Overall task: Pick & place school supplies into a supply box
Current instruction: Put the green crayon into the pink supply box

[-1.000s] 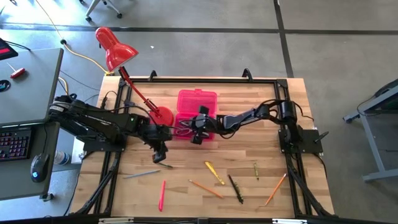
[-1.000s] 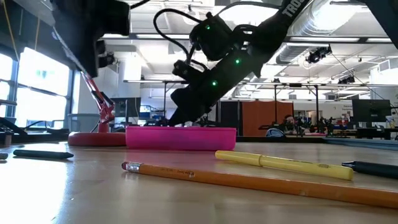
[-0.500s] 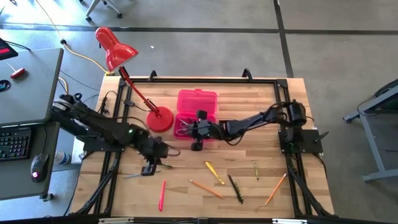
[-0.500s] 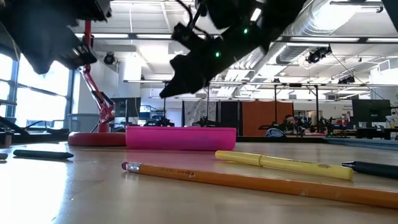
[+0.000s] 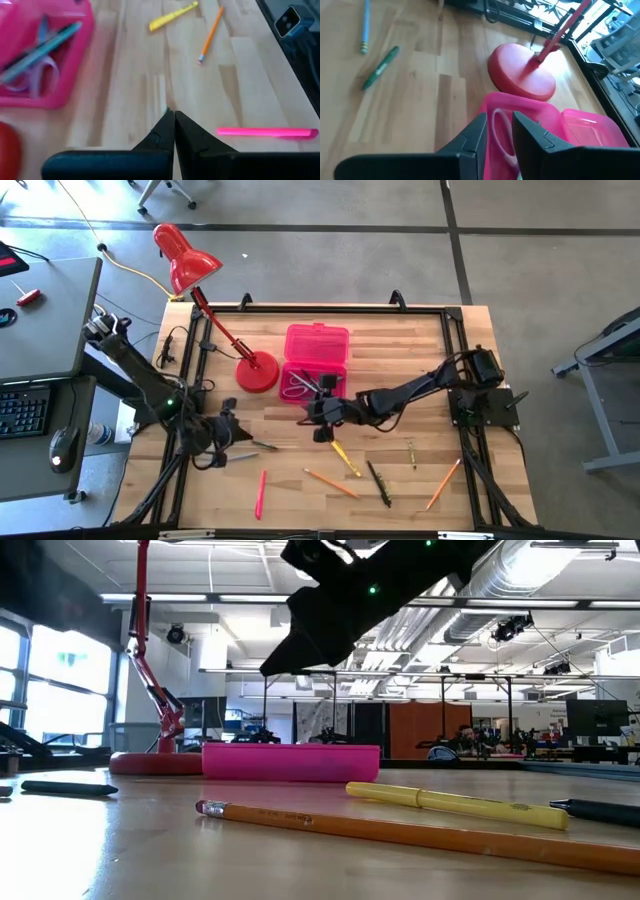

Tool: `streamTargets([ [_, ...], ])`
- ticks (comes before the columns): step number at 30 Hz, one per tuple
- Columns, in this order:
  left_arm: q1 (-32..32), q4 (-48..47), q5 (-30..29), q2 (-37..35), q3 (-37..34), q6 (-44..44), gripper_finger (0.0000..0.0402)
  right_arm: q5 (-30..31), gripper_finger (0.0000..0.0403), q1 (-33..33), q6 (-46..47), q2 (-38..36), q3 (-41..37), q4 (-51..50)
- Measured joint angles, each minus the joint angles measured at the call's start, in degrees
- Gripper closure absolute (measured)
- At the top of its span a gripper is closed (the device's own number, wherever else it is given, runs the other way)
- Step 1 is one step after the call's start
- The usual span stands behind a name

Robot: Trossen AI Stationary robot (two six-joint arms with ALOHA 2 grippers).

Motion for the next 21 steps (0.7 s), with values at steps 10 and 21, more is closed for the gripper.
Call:
streamTargets([
  [10,0.1,25.78,-3.67,2.09,-14.87,-1.74,0.0362,0.36,0.0334,0.44,0.0,0.0,0.0,0.11],
  [21,0.08,26.53,-3.99,4.7,-14.89,-4.57,0.0362,0.22,0.0334,0.44,0.29,-0.01,0.0,0.48],
])
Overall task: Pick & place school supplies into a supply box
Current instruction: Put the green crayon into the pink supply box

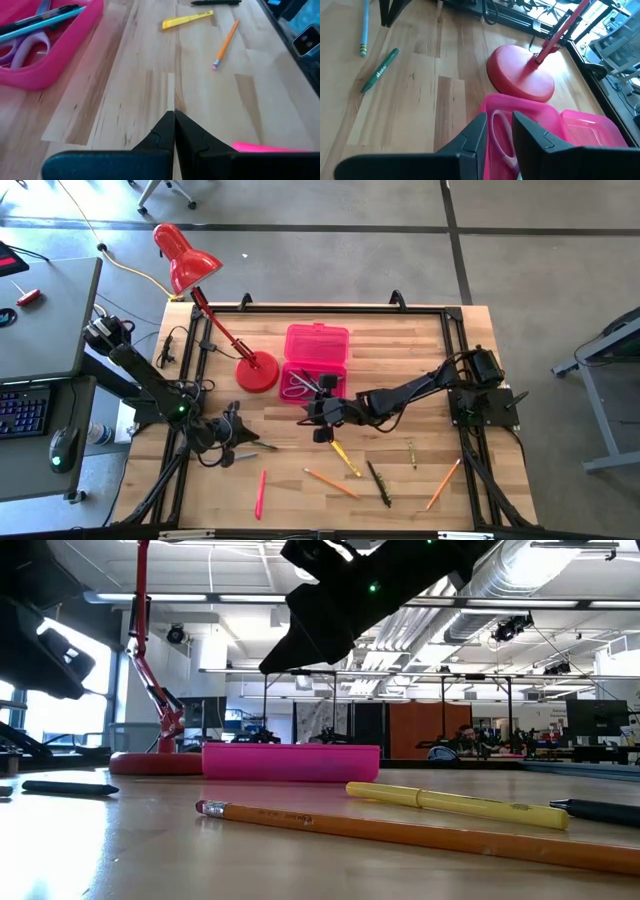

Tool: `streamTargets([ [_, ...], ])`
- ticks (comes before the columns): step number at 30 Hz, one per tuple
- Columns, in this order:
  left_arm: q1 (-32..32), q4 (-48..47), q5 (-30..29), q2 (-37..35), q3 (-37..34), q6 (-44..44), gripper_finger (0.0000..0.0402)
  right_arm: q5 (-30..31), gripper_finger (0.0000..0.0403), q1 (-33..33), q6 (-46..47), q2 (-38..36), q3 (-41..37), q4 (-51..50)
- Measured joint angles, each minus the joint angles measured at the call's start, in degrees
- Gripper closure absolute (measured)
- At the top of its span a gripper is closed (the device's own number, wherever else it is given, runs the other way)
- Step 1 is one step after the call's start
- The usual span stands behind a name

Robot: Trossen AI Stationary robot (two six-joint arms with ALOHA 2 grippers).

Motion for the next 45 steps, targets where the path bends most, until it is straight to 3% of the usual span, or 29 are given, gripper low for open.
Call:
streamTargets([
  [6,0.0,4.4,0.0,4.1,0.0,1.73,0.0354,-0.17,0.0334,0.0,1.0,-0.01,0.0,0.02],
  [15,0.02,9.6,-3.46,5.77,0.02,9.07,0.0248,-0.17,0.0334,0.0,1.2,-0.01,0.0,0.32],
  [20,1.24,8.89,-3.42,8.11,0.02,12.04,0.0223,-0.32,0.0334,0.0,1.22,-0.01,0.0,0.46],
  [25,9.25,10.51,8.28,12.45,0.0,14.31,0.0228,-0.34,0.0334,0.0,1.22,-0.01,0.0,0.5],
  [29,15.11,18.95,19.35,17.1,0.0,20.59,0.0229,-0.35,0.0334,0.0,1.22,-0.01,0.0,0.5],
  [32,17.31,25.03,24.45,19.99,0.0,23.3,0.0229,-0.36,0.0335,0.0,1.24,-0.01,0.0,0.5],
  [40,15.58,28.3,25.39,25.42,0.02,20.84,0.023,-0.39,0.0336,0.0,1.07,-0.01,0.0,0.5],
  [45,14.97,29.36,22.39,29.58,0.02,21.06,0.023,-0.5,0.0336,0.0,1.22,-0.01,0.0,0.5],
])
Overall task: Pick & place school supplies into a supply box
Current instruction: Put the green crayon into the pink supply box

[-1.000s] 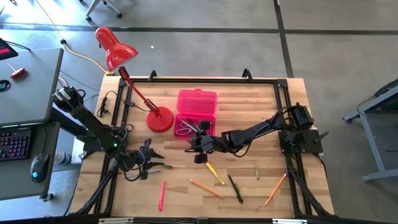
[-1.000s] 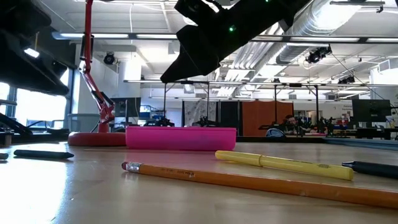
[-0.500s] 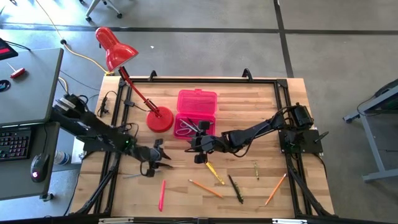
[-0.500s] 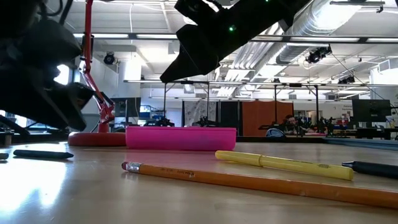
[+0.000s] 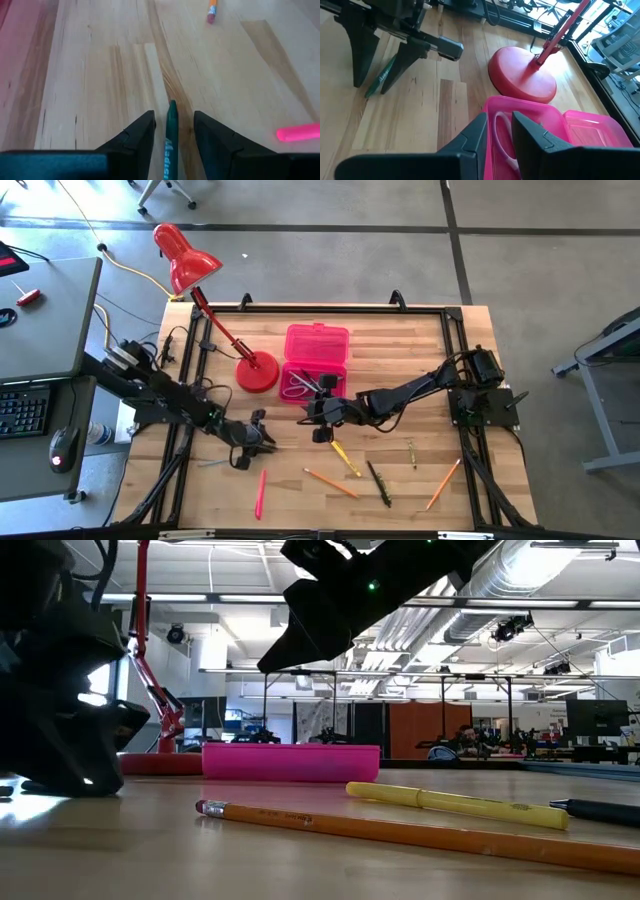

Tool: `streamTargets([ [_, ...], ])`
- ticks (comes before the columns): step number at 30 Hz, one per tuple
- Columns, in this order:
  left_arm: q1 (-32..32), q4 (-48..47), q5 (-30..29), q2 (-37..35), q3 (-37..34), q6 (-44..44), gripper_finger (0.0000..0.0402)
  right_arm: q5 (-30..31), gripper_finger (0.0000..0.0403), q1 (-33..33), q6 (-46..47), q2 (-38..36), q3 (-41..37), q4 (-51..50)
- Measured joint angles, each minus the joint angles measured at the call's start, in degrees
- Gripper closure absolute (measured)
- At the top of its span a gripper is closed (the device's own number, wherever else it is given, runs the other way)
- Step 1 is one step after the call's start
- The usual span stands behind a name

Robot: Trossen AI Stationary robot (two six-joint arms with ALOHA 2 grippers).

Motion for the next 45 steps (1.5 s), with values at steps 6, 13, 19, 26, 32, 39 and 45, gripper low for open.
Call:
streamTargets([
  [6,-0.09,2.46,-1.56,4.31,0.13,0.45,0.0231,0.0,0.0336,0.0,0.04,0.0,0.0,0.0],
  [13,-0.07,3.03,-2.9,6.39,0.13,0.41,0.03,-0.02,0.0336,0.0,0.04,0.0,0.0,0.0],
  [19,-0.04,4.69,-4.56,6.62,0.02,0.37,0.0376,-0.28,0.0336,0.0,0.04,0.0,0.0,0.0],
  [26,0.09,6.31,-11.94,6.51,0.48,2.79,0.0379,-0.31,0.0336,0.0,0.04,0.0,0.0,0.0],
  [32,1.68,7.42,-11.81,4.25,4.76,13.43,0.0367,-0.31,0.0336,0.0,2.58,0.0,0.0,0.02],
  [39,12.0,5.17,-2.81,3.56,10.99,19.25,0.0368,6.52,0.0336,1.34,2.2,-1.16,-0.09,-1.62],
  [45,22.32,-5.22,4.48,3.59,17.96,23.39,0.0369,22.38,0.0336,6.43,4.3,-7.54,-0.09,-13.05],
])
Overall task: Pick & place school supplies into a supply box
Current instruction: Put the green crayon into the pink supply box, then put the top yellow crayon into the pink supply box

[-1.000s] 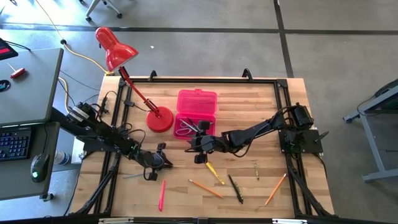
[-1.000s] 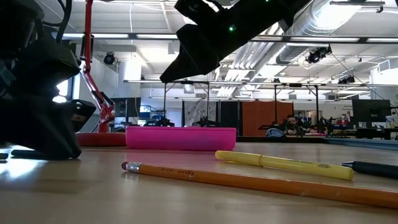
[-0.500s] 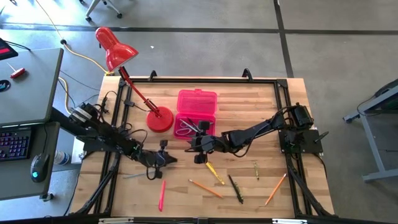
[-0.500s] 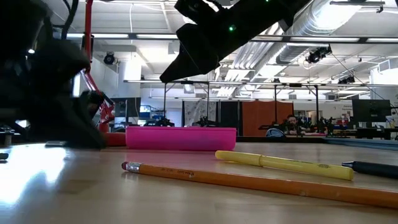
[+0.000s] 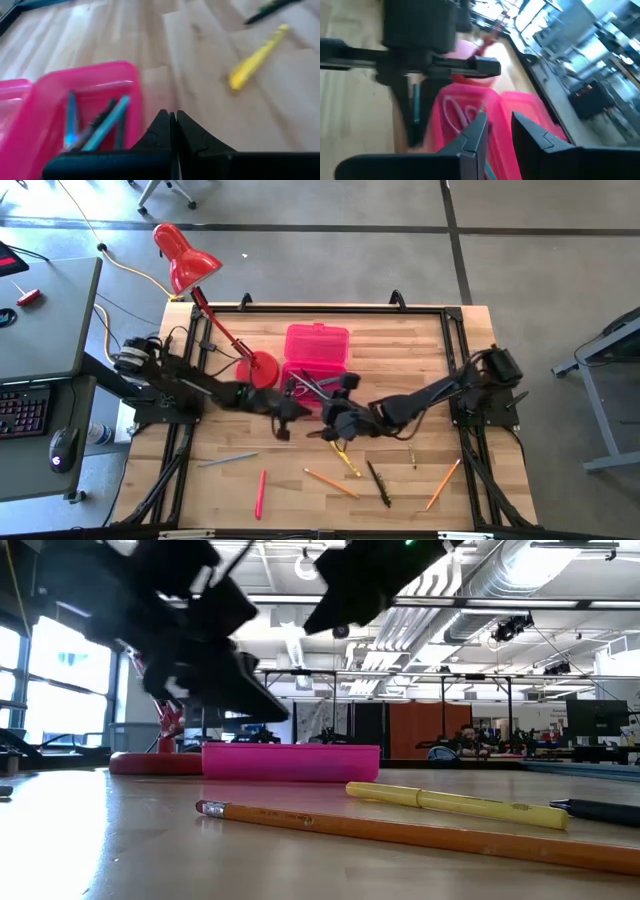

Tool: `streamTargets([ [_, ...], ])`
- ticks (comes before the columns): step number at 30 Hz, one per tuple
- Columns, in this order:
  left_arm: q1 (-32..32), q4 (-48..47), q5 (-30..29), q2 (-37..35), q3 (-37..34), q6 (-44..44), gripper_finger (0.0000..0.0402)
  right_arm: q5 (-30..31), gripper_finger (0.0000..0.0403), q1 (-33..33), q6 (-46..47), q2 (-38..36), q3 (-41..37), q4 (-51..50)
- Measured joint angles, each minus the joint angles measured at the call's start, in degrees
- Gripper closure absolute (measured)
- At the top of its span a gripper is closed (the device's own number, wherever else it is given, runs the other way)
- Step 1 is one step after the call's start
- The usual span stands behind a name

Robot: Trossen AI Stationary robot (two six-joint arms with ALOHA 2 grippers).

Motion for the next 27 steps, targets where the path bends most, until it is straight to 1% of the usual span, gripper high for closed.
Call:
streamTargets([
  [2,3.05,-2.86,1.84,0.0,2.33,1.8,0.0369,1.8,0.0336,1.53,3.97,-1.82,0.0,-4.89],
  [4,5.89,-5.05,3.04,-0.02,4.13,2.43,0.0367,0.69,0.0336,2.79,8.38,-3.28,0.04,-9.72],
  [6,8.51,-6.86,3.44,0.37,5.52,2.05,0.0361,-2.95,0.0336,3.72,13.07,-4.07,0.04,-14.51],
  [9,11.88,-8.19,6.47,0.56,6.1,0.17,0.0348,-9.83,0.0336,4.86,19.5,-4.24,-0.04,-18.96],
  [13,14.79,-9.3,10.55,1.86,6.13,-3.36,0.033,-14.4,0.0336,6.57,23.65,-4.24,-3.71,-15.52],
  [17,15.99,-9.25,10.4,3.96,6.15,-3.91,0.0314,-14.73,0.0336,7.8,23.56,-4.16,-8.64,-10.71],
  [20,16.04,-7.2,10.16,6.02,6.35,-3.91,0.0306,-15.1,0.0336,7.87,26.09,-4.16,-11.65,-10.17],
  [23,15.99,-6.63,8.89,7.84,6.26,-3.52,0.0297,-17.44,0.0336,7.61,30.53,-4.19,-12.45,-13.48],
  [27,15.95,-5.39,8.52,8.24,6.24,-2.97,0.0286,-26.28,0.0336,7.47,37.24,-4.87,-10.31,-24.47],
])
